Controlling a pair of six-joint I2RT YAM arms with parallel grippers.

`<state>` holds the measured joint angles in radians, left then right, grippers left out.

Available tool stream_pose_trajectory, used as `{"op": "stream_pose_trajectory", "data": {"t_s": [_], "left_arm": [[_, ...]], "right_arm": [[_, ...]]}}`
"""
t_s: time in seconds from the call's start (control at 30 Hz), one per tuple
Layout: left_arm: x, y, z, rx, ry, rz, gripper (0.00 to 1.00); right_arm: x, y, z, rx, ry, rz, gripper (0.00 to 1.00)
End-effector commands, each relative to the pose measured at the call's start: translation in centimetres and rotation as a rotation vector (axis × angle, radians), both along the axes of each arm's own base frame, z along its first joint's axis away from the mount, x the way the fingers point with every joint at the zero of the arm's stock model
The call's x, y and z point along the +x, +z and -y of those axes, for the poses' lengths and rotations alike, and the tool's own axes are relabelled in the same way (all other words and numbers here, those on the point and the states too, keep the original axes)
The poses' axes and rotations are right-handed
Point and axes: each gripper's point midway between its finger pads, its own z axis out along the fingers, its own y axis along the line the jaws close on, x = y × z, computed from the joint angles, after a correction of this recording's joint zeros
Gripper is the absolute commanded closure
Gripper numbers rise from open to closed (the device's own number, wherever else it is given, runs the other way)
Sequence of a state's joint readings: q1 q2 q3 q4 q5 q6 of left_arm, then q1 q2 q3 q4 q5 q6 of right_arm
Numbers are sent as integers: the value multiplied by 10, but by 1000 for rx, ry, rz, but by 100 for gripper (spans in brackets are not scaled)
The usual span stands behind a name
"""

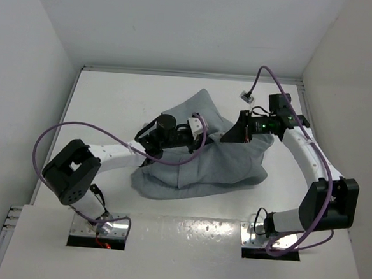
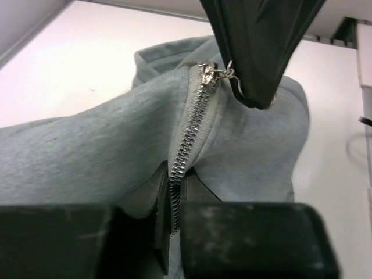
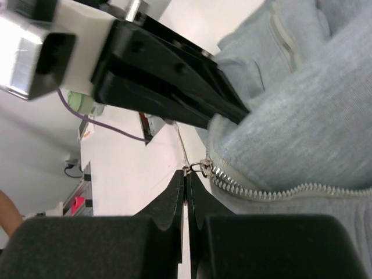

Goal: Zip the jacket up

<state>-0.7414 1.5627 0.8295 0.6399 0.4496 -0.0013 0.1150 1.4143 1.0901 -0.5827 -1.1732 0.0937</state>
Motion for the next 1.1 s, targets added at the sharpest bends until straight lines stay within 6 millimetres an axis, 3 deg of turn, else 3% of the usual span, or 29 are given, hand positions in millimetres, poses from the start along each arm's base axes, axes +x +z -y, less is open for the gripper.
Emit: {"op": "stream_pose_trajectory", "data": {"t_s": [0.0,0.03,0.07,0.1,0.13,0.23,0.27,0.37,0.43,0.53,0.7,0.87,1.0,1.07], "left_arm": [[-8,40,-10,-3,-95,133,96],[-19,55,-21,-4,-95,168,100],[-25,45,-35,22,-85,172,100],[-26,49,-48,40,-70,231,100],[-38,68,-64,33,-59,287,100],[-61,61,-90,117,-100,361,100],[-74,74,-99,106,-108,410,100],[-94,72,-112,153,-143,437,100],[-102,83,-120,147,-131,481,100],[-101,92,-128,146,-80,504,100],[-85,121,-140,145,47,561,100],[-73,139,-157,169,163,624,100],[-60,139,-173,213,267,633,100],[-59,138,-177,217,289,632,100]], "right_arm": [[-7,5,9,-22,-2,-10,100],[-3,-1,12,-43,6,23,100],[-6,-4,13,-52,13,10,100],[-8,-7,16,-59,13,0,100],[-9,-10,17,-57,13,-21,100],[-8,-18,15,-33,5,-27,100],[-7,-20,15,-22,3,-32,100],[-1,-28,10,-3,-27,-83,100],[9,-31,11,-17,-42,-69,100],[22,-46,15,-95,-79,-62,100],[26,-73,32,-207,-94,-84,100],[16,-82,71,-283,-122,-80,100],[4,-83,106,-300,-183,-129,100],[-7,-84,111,-298,-171,-141,100]]}}
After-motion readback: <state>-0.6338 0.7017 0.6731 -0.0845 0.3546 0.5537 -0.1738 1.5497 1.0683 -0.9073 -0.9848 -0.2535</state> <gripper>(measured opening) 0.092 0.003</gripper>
